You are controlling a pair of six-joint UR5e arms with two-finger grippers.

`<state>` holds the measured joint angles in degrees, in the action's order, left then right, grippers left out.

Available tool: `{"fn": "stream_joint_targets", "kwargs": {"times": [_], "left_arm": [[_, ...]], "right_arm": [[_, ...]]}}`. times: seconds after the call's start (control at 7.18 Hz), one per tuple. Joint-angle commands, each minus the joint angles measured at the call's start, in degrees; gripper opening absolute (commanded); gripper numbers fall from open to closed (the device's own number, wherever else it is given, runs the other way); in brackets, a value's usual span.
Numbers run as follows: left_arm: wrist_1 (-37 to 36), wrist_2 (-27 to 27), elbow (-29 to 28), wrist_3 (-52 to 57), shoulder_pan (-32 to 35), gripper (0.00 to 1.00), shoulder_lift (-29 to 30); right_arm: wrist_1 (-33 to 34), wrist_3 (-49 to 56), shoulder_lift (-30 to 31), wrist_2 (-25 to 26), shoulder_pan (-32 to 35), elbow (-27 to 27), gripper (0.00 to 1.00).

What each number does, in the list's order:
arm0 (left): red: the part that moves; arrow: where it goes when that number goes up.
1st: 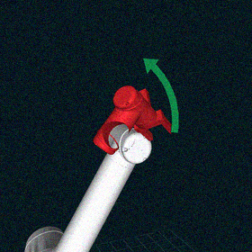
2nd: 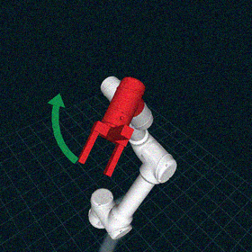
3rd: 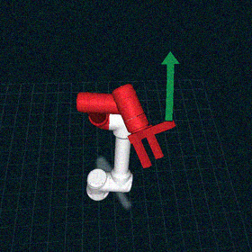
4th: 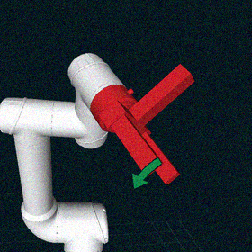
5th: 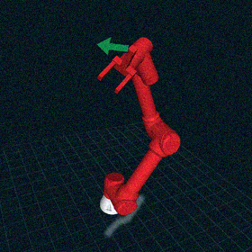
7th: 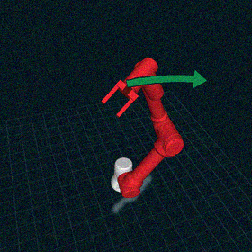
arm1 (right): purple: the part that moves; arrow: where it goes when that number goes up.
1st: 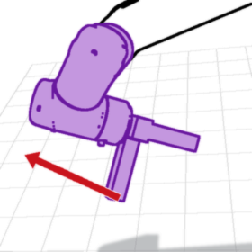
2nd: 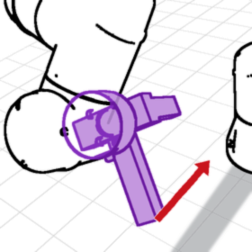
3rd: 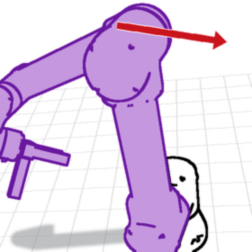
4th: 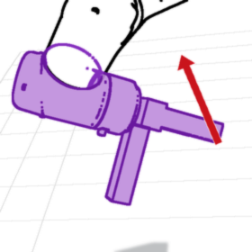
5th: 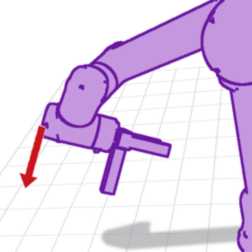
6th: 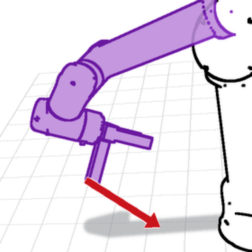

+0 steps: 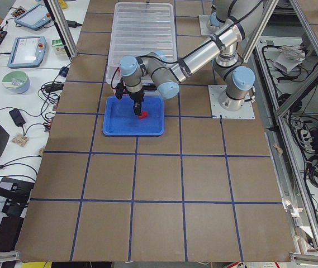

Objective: Place red block in blue tray from box

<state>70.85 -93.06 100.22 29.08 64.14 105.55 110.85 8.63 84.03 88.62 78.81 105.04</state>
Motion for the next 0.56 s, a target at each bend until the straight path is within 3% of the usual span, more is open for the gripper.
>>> {"fn": "stream_joint_targets", "kwargs": {"times": [0.0, 0.42], "left_arm": [[11.02, -0.01, -5.63, -3.48, 0.9, 1.0, -3.93], [15.46, -3.61, -8.46, -10.86, 10.72, 1.0, -8.59]], "right_arm": [[0.42, -6.93, -0.09, -0.03, 5.19, -0.27, 1.0], [1.04, -7.14, -0.44, -0.29, 6.09, -2.02, 1.0]]}}
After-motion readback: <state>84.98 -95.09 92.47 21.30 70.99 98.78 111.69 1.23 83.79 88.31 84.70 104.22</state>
